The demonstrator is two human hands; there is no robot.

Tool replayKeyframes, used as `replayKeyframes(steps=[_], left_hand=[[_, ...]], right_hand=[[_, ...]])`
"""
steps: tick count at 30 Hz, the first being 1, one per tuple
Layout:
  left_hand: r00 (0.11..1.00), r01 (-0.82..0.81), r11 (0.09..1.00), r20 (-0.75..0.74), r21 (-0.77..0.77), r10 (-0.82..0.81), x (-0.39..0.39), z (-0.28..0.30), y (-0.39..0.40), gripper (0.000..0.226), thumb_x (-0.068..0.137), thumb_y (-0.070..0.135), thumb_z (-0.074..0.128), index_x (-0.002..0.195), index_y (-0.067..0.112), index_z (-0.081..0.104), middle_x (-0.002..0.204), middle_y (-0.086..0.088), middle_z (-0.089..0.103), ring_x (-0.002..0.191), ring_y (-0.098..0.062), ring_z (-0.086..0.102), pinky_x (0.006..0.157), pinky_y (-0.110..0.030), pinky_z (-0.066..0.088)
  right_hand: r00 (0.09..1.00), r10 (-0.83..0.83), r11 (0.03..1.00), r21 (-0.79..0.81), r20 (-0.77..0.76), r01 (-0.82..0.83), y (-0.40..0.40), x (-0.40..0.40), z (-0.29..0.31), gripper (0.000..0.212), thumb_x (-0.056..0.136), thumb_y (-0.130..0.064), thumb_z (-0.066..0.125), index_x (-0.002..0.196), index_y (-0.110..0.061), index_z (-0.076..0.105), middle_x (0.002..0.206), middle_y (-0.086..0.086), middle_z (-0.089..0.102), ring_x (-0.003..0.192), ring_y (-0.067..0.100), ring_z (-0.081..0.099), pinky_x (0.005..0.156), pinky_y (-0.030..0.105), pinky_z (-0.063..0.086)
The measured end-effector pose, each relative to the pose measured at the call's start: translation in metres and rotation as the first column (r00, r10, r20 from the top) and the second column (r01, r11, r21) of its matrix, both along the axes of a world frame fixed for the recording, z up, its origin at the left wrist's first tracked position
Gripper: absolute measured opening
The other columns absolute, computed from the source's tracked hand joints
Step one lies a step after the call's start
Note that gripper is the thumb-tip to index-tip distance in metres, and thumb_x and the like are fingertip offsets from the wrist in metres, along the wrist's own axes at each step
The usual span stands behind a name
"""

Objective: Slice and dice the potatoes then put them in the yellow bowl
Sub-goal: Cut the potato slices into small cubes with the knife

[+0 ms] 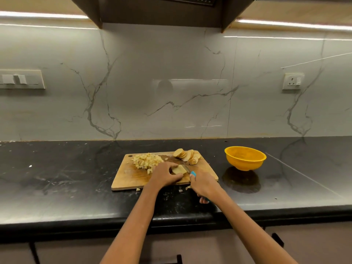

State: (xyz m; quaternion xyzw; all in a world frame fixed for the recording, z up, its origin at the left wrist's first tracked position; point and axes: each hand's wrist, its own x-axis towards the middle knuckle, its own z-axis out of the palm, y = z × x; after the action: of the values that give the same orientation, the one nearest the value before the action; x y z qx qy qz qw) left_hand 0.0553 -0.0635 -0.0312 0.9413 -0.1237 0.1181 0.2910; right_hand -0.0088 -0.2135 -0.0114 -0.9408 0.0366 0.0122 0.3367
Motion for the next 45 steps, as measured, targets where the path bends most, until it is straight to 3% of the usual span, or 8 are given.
replayKeyframes(steps=[9,16,23,26,28,37,41,45], left_hand=[[1.0,0.004,1.0,-0.018,0.008,-0.004,0.001,0.001,0.001,0.052,0.077,0.043,0.065,0.124,0.023,0.058,0.129,0.002,0.057,0.117,-0.016,0.05,0.105,-0.045,0.034],[0.999,0.034,0.999,-0.025,-0.019,-0.035,0.006,-0.001,0.003,0.064,0.066,0.059,0.058,0.12,0.025,0.061,0.125,0.003,0.06,0.114,-0.014,0.052,0.103,-0.044,0.036],[0.997,-0.028,0.998,0.068,0.061,0.024,0.001,-0.003,0.0,0.046,0.082,0.045,0.061,0.124,0.026,0.058,0.129,0.005,0.057,0.121,-0.015,0.046,0.103,-0.04,0.021],[0.996,-0.044,0.996,0.083,0.076,0.038,0.0,-0.005,0.0,0.046,0.082,0.047,0.06,0.123,0.028,0.059,0.129,0.006,0.058,0.122,-0.016,0.045,0.104,-0.043,0.02],[0.993,-0.062,0.995,0.109,0.078,0.053,-0.002,-0.005,0.0,0.046,0.081,0.048,0.06,0.122,0.028,0.059,0.127,0.006,0.058,0.121,-0.016,0.045,0.103,-0.043,0.021],[0.984,-0.095,0.992,0.157,0.082,0.082,-0.006,-0.006,0.001,0.046,0.082,0.053,0.059,0.12,0.027,0.061,0.123,0.007,0.061,0.119,-0.014,0.045,0.099,-0.04,0.024],[0.981,-0.12,0.988,0.164,0.1,0.103,-0.008,-0.006,0.002,0.045,0.082,0.054,0.058,0.12,0.03,0.061,0.123,0.008,0.06,0.119,-0.013,0.044,0.095,-0.038,0.024],[0.982,-0.118,0.99,0.158,0.08,0.105,-0.008,-0.006,0.003,0.045,0.081,0.055,0.059,0.12,0.03,0.061,0.123,0.008,0.06,0.12,-0.013,0.042,0.096,-0.037,0.024]], right_hand=[[0.992,-0.005,0.968,-0.249,-0.123,-0.026,0.008,-0.007,0.008,0.041,0.104,-0.03,0.028,0.082,-0.001,0.047,0.057,0.01,0.053,0.031,0.015,0.049,0.028,0.019,0.034],[0.97,0.047,0.992,-0.101,-0.24,-0.073,0.023,0.018,0.027,0.029,0.098,-0.019,0.039,0.113,0.002,0.052,0.089,0.018,0.06,0.051,0.021,0.055,0.045,0.026,0.046],[0.98,0.046,0.945,-0.309,-0.191,-0.105,0.014,-0.016,0.02,0.029,0.102,-0.021,0.036,0.109,0.001,0.053,0.073,0.012,0.056,0.058,0.023,0.059,0.05,0.026,0.048],[0.996,0.045,0.943,-0.326,-0.081,-0.069,0.009,-0.035,0.016,0.034,0.101,-0.026,0.04,0.121,-0.001,0.052,0.113,0.014,0.061,0.1,0.028,0.063,0.081,0.033,0.052],[0.999,0.035,0.942,-0.333,-0.041,-0.047,0.005,-0.044,0.014,0.035,0.101,-0.027,0.039,0.121,-0.002,0.053,0.121,0.014,0.059,0.109,0.029,0.06,0.091,0.035,0.05],[0.987,-0.024,0.944,-0.32,0.161,0.075,-0.006,-0.058,0.0,0.041,0.101,-0.037,0.035,0.116,-0.006,0.057,0.116,0.011,0.063,0.104,0.025,0.061,0.081,0.033,0.046],[0.99,0.011,0.963,-0.269,0.138,0.026,0.003,-0.039,0.002,0.042,0.102,-0.035,0.034,0.112,-0.002,0.058,0.109,0.014,0.065,0.1,0.028,0.063,0.077,0.033,0.048],[0.998,0.031,0.974,-0.225,0.061,-0.016,0.007,-0.022,0.002,0.037,0.102,-0.035,0.034,0.092,-0.006,0.054,0.079,0.007,0.061,0.066,0.02,0.063,0.058,0.026,0.047]])
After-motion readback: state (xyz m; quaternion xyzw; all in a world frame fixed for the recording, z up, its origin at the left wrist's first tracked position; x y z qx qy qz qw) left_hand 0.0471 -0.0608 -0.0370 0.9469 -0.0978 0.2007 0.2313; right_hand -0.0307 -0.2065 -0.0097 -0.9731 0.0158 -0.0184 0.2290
